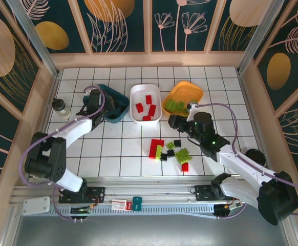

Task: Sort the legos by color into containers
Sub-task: Place the lego in the container, then rotate the legos at the bottom-center of the table.

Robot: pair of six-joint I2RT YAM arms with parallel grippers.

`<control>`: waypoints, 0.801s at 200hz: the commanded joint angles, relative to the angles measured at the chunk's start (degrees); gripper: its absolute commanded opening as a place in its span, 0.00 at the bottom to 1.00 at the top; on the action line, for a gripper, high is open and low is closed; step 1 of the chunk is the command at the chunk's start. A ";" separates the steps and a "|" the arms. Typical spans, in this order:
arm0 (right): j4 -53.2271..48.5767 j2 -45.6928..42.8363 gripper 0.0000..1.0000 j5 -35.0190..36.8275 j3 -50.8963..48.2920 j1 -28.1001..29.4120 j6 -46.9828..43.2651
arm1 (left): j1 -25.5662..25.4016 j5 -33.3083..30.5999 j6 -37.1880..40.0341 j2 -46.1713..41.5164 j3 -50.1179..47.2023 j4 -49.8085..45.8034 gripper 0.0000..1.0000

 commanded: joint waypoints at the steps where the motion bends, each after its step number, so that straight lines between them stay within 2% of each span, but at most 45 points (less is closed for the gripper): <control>1: -3.22 0.42 0.63 -1.38 -0.86 2.15 -1.92 | 0.79 2.46 -0.35 2.94 4.92 -0.87 0.51; 32: -6.11 1.26 0.63 -0.59 -0.78 6.28 -2.78 | 0.84 3.61 -0.90 1.81 6.00 -0.42 0.65; 64: -8.38 3.07 0.63 -0.63 -0.60 11.09 -2.20 | 0.51 8.16 -1.44 -4.93 4.08 0.62 0.82; 94: -10.76 7.01 0.63 1.12 0.23 15.97 -1.25 | -3.22 9.33 -1.30 -14.67 -4.54 1.13 0.94; 99: -11.15 7.85 0.63 1.67 0.40 16.82 -1.20 | -4.13 9.30 -1.26 -16.30 -5.96 1.05 0.99; 126: -13.57 11.97 0.63 4.68 2.14 20.18 0.02 | -7.36 9.79 -2.51 -24.03 -13.46 0.26 0.99; 160: -15.54 16.96 0.62 8.21 4.33 22.72 1.05 | -7.87 10.72 -3.41 -31.85 -19.55 -1.35 0.99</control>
